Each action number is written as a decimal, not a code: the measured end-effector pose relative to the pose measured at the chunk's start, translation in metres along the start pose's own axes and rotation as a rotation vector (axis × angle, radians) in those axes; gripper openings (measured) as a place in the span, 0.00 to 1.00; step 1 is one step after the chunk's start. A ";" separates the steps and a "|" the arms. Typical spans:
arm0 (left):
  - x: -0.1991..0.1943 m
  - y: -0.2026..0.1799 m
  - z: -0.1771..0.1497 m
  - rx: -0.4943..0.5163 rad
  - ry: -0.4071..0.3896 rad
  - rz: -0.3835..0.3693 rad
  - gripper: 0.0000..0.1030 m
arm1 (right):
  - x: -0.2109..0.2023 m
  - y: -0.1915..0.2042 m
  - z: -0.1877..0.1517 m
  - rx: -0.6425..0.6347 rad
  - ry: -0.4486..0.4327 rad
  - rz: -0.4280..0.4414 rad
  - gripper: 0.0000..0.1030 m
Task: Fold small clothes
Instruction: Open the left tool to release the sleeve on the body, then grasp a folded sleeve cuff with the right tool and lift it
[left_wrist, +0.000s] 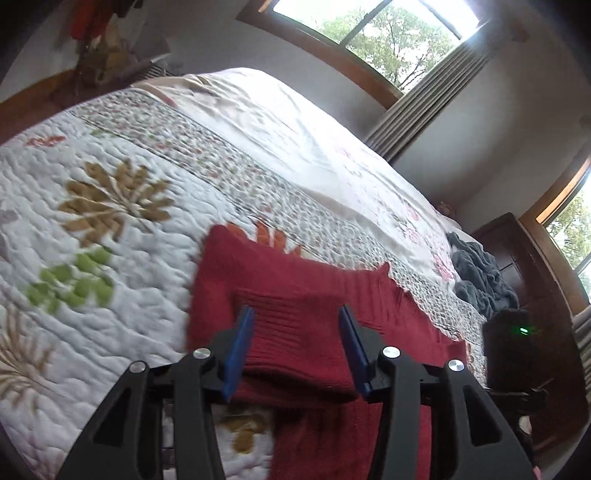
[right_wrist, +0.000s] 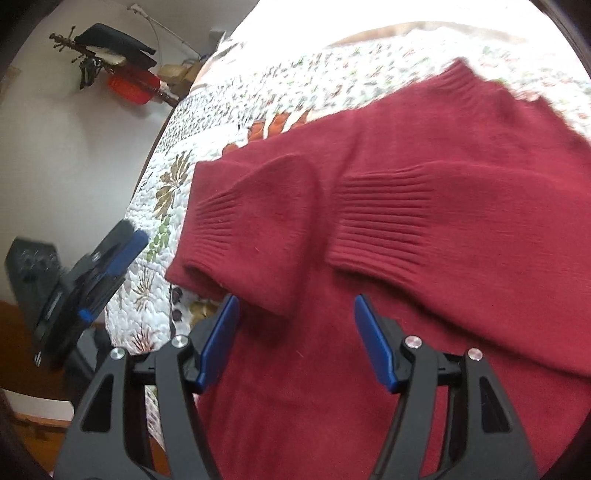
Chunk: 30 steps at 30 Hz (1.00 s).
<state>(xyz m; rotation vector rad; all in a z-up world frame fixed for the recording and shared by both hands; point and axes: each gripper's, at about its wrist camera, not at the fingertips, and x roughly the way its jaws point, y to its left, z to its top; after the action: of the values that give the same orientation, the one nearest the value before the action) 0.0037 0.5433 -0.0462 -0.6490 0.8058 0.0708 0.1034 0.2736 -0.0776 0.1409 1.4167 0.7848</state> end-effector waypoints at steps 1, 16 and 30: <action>-0.002 0.003 0.001 0.003 0.000 0.009 0.47 | 0.010 0.002 0.003 0.010 0.014 0.011 0.63; 0.017 -0.020 -0.004 0.077 0.049 0.017 0.47 | -0.051 -0.005 0.005 -0.048 -0.093 0.003 0.10; 0.104 -0.070 -0.036 0.231 0.218 0.128 0.48 | -0.057 -0.125 -0.010 0.175 -0.084 -0.089 0.11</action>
<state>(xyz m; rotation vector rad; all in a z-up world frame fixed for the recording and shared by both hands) 0.0738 0.4481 -0.1007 -0.3902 1.0482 0.0230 0.1469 0.1447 -0.0993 0.2417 1.4007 0.5752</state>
